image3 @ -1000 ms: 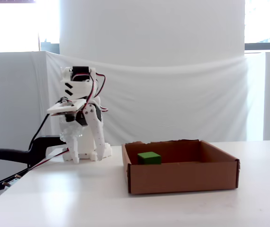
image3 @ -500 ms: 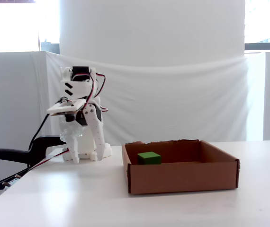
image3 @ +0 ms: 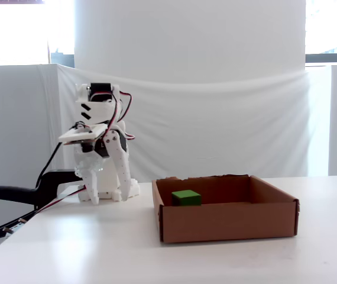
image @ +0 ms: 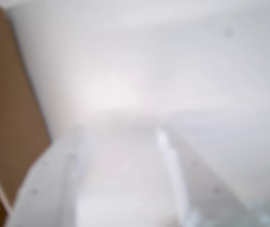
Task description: Grasp a green cube and put it in a box.
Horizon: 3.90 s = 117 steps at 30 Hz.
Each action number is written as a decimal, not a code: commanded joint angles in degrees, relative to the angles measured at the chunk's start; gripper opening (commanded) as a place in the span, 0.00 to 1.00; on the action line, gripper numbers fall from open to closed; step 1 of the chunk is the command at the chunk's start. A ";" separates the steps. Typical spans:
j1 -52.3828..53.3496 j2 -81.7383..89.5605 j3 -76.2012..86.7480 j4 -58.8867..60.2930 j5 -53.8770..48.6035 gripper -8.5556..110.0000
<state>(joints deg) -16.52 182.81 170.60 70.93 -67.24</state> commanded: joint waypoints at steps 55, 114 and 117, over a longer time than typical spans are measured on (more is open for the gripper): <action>0.09 -0.44 -0.26 0.53 1.14 0.25; 0.09 -0.44 -0.26 0.53 1.49 0.25; 0.09 -0.44 -0.26 0.53 1.49 0.25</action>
<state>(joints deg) -16.52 182.81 170.60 70.93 -66.18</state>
